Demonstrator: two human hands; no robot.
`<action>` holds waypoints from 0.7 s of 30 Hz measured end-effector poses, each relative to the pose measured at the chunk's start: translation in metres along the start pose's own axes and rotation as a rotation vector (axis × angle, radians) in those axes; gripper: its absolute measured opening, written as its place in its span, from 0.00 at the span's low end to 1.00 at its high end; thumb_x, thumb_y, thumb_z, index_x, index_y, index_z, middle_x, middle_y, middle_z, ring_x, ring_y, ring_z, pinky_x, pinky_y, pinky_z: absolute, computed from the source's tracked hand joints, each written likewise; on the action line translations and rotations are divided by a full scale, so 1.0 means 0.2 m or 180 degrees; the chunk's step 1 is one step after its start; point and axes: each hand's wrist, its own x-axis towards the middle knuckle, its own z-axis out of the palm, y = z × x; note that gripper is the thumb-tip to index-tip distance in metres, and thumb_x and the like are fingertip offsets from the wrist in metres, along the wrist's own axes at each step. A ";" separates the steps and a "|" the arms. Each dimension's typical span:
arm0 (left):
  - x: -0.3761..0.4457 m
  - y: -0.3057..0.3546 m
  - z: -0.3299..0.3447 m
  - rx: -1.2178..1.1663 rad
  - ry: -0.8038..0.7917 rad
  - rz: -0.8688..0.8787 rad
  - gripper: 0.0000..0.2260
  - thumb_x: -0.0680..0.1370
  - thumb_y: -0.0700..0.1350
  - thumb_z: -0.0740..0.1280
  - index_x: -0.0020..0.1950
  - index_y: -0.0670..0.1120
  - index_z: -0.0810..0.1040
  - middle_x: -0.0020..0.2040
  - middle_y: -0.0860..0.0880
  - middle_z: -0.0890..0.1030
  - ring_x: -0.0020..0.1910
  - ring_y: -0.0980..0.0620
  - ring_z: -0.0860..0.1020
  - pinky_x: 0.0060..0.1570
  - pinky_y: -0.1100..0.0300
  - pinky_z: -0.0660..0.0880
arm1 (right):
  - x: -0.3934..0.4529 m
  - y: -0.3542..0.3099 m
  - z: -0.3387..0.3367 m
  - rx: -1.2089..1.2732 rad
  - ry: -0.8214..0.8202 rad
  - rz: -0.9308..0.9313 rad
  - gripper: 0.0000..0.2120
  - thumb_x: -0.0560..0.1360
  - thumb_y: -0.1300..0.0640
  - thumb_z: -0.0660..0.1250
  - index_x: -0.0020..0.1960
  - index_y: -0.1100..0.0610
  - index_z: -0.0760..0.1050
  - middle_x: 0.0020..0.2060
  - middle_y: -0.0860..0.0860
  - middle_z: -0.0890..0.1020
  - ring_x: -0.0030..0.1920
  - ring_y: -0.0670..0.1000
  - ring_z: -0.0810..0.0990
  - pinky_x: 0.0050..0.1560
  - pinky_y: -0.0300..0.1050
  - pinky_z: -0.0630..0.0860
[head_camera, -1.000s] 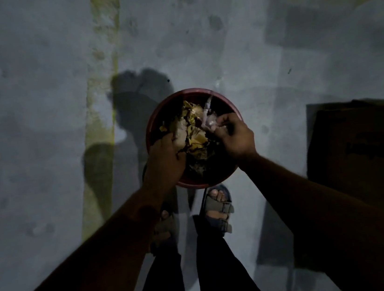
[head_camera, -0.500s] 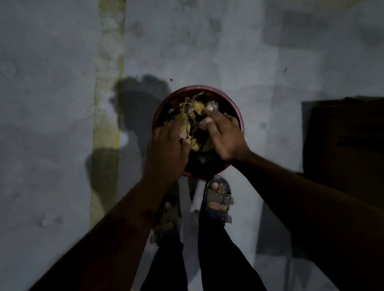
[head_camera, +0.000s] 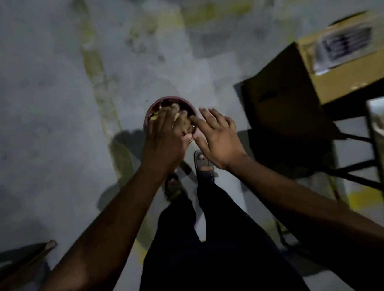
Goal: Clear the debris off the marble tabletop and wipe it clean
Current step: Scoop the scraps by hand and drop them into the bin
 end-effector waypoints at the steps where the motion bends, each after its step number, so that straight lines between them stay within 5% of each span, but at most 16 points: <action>1: -0.05 0.08 -0.08 0.0039 0.0042 0.0150 0.28 0.79 0.55 0.65 0.76 0.46 0.68 0.78 0.42 0.65 0.77 0.41 0.63 0.71 0.42 0.64 | -0.13 -0.01 -0.07 -0.0021 0.0147 0.0072 0.30 0.82 0.39 0.46 0.79 0.50 0.64 0.80 0.55 0.62 0.80 0.59 0.58 0.74 0.65 0.60; 14: -0.24 1.32 -0.34 0.0601 -0.0062 0.2025 0.30 0.81 0.63 0.48 0.80 0.51 0.60 0.81 0.47 0.60 0.80 0.46 0.57 0.72 0.45 0.62 | -1.43 0.53 -0.43 0.0337 0.1772 0.1852 0.28 0.83 0.38 0.47 0.80 0.45 0.61 0.82 0.52 0.57 0.82 0.56 0.53 0.76 0.64 0.57; 21: -0.22 2.36 0.04 0.0583 -0.0224 0.2793 0.27 0.80 0.61 0.54 0.73 0.48 0.71 0.73 0.43 0.73 0.71 0.40 0.71 0.63 0.41 0.72 | -2.14 1.24 -0.30 0.0650 0.2344 0.2724 0.24 0.83 0.40 0.54 0.78 0.45 0.65 0.81 0.52 0.61 0.80 0.56 0.56 0.74 0.63 0.60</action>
